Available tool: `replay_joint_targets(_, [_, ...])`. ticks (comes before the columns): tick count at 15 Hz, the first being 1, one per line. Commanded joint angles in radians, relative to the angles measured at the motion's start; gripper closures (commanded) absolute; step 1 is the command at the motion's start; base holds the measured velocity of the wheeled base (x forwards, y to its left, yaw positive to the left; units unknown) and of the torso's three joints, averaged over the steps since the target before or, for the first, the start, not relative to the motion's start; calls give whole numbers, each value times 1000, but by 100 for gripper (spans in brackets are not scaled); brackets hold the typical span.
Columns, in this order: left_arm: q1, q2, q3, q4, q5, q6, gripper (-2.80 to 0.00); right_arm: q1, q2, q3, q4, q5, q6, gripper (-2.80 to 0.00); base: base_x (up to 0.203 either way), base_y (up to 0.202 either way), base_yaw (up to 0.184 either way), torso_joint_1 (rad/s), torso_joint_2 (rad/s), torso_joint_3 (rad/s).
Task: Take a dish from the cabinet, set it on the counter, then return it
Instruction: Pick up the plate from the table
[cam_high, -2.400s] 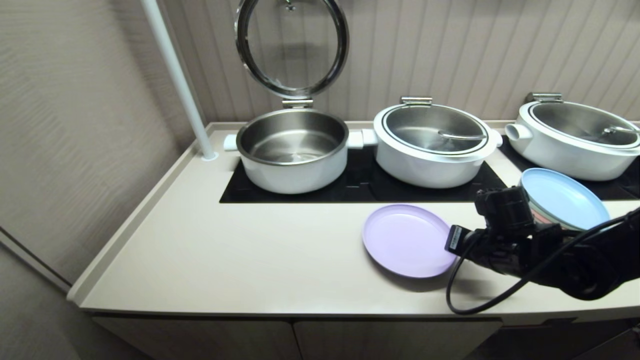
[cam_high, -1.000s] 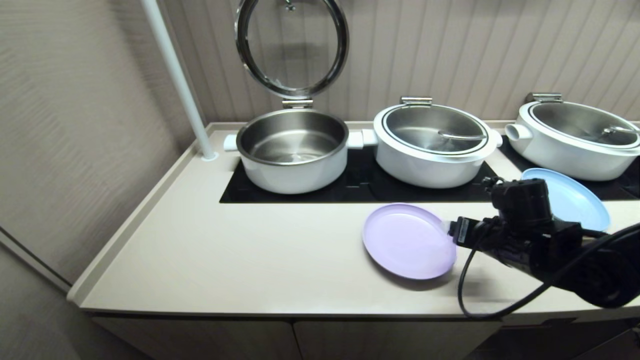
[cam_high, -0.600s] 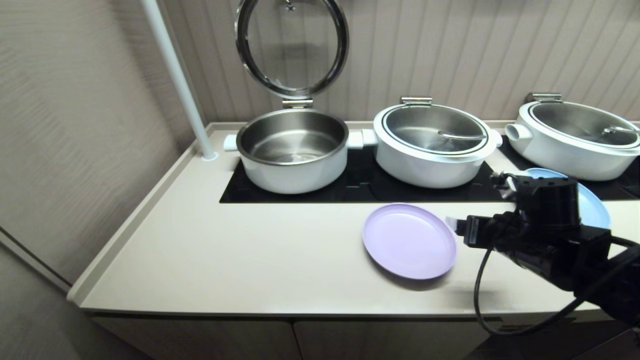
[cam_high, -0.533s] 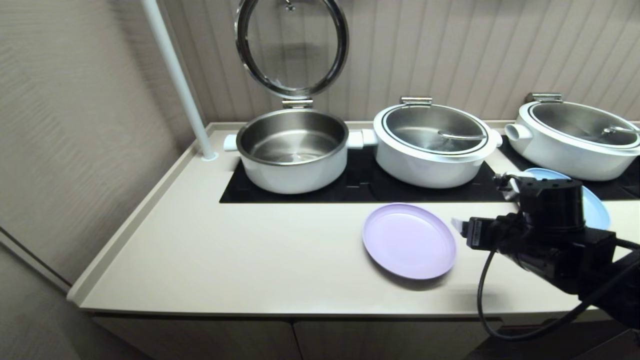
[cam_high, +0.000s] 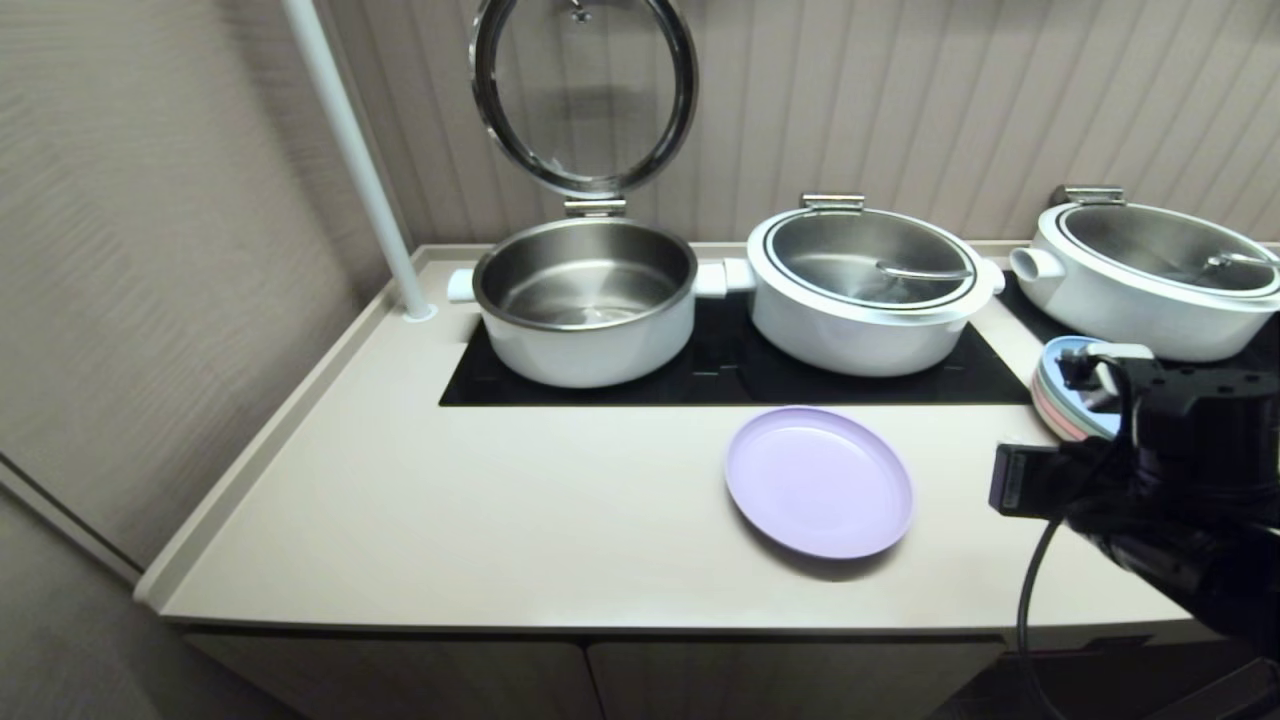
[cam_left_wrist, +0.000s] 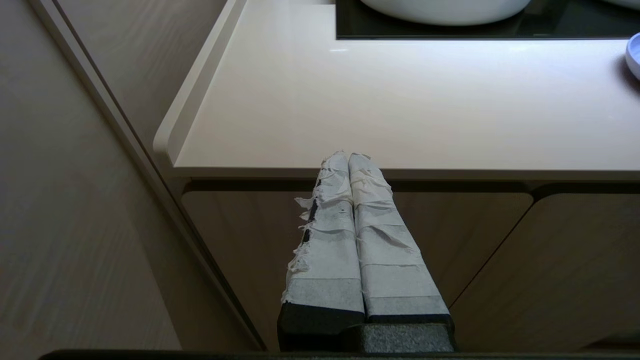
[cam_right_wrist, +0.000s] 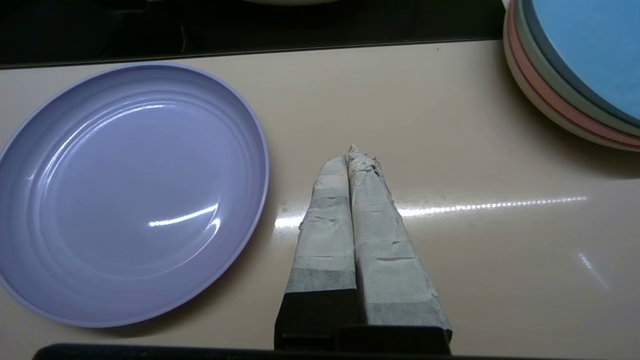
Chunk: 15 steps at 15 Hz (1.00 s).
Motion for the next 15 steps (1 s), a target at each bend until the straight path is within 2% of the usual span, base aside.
replay_joint_targets(1, [0, 0, 0, 0, 0, 0, 0, 1, -121, 44, -6, -17, 0, 0, 0, 0, 0, 0, 0, 0])
replay_joint_targets(3, [0, 0, 0, 0, 0, 0, 0, -2, -229, 97, -6, -26, -21, 0, 0, 0, 0, 0, 0, 0])
replay_joint_targets(7, [0, 0, 0, 0, 0, 0, 0, -68, -448, 228, -8, -34, -140, 0, 0, 0, 0, 0, 0, 0])
replay_joint_targets(9, [0, 0, 0, 0, 0, 0, 0, -140, -555, 333, -22, -33, -210, 0, 0, 0, 0, 0, 0, 0])
replay_joint_targets(12, [0, 0, 0, 0, 0, 0, 0, -255, -711, 468, -85, -7, -263, 0, 0, 0, 0, 0, 0, 0])
replay_joint_targets(15, [0, 0, 0, 0, 0, 0, 0, -342, -905, 493, 0, 77, -277, 0, 0, 0, 0, 0, 0, 0])
